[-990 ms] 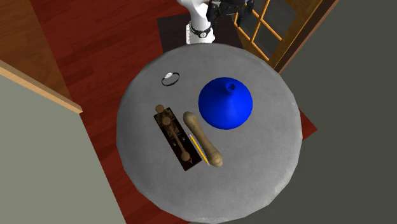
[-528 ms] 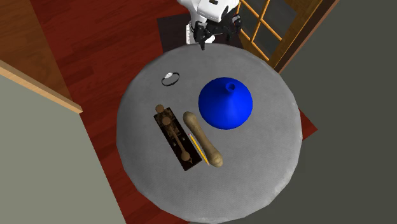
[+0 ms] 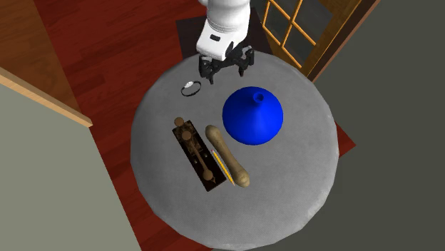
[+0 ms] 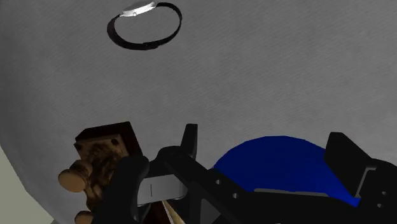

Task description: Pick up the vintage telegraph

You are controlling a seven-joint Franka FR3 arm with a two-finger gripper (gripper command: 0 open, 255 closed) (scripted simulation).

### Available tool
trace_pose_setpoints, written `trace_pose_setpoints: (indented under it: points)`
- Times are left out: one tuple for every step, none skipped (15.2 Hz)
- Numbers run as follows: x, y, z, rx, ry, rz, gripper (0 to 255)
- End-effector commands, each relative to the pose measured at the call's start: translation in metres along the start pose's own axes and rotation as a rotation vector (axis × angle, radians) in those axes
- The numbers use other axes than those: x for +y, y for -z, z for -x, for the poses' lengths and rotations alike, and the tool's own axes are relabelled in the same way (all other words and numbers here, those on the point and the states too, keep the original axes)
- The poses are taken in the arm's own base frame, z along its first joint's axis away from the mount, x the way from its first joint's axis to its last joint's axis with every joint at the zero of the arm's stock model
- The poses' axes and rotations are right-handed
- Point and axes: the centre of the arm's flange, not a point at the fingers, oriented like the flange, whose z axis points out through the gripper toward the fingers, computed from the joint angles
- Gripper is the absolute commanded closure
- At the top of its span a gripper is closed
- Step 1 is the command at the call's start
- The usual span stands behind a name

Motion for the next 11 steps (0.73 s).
trace_pose_setpoints:
  points:
    - [0.019, -0.006, -0.017, 0.007, 0.01, -0.003, 0]
    - [0.028, -0.008, -0.026, 0.011, 0.014, -0.005, 0]
    - [0.037, -0.01, -0.035, 0.014, 0.018, -0.007, 0]
    - [0.047, -0.012, -0.045, 0.018, 0.023, -0.009, 0]
    - [0.056, -0.013, -0.054, 0.021, 0.027, -0.011, 0]
    - [0.065, -0.015, -0.063, 0.025, 0.032, -0.014, 0]
    - [0.074, -0.017, -0.072, 0.028, 0.036, -0.016, 0]
    - [0.083, -0.019, -0.081, 0.032, 0.04, -0.018, 0]
    - [0.092, -0.021, -0.091, 0.035, 0.045, -0.02, 0]
    - [0.1, -0.022, -0.1, 0.039, 0.049, -0.022, 0]
    - [0.109, -0.024, -0.11, 0.042, 0.054, -0.024, 0]
